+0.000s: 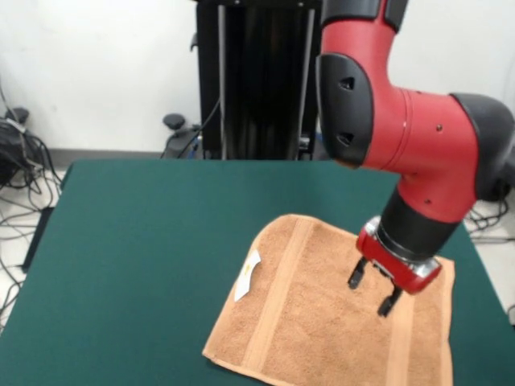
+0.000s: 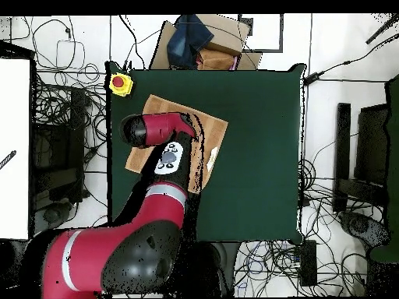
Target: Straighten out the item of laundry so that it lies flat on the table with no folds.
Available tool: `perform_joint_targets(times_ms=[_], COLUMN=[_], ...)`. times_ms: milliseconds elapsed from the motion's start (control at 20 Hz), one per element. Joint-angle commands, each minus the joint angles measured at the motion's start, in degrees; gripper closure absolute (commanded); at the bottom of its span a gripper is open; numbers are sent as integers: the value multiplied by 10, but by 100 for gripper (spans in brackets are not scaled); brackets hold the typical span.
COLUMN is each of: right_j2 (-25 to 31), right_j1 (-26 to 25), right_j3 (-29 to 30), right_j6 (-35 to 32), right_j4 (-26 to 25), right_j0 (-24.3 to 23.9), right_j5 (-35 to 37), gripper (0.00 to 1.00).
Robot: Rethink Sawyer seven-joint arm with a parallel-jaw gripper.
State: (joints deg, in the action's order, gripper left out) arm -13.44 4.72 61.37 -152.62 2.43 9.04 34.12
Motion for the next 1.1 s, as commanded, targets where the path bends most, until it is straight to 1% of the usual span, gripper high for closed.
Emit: perform_joint_targets(times_ms=[50, 250, 350, 450, 650, 1100], right_j2=[83, 89, 78, 63, 60, 74], right_j1=[30, 20, 13, 11, 7, -2], right_j3=[102, 93, 81, 73, 64, 52], right_j6=[122, 117, 102, 91, 88, 74], right_j4=[-52, -79, -97, -114, -141, -167], right_j0=[-24, -30, -25, -18, -18, -33], right_j5=[56, 32, 13, 12, 10, 9], gripper=[0, 0, 0, 0, 0, 0])
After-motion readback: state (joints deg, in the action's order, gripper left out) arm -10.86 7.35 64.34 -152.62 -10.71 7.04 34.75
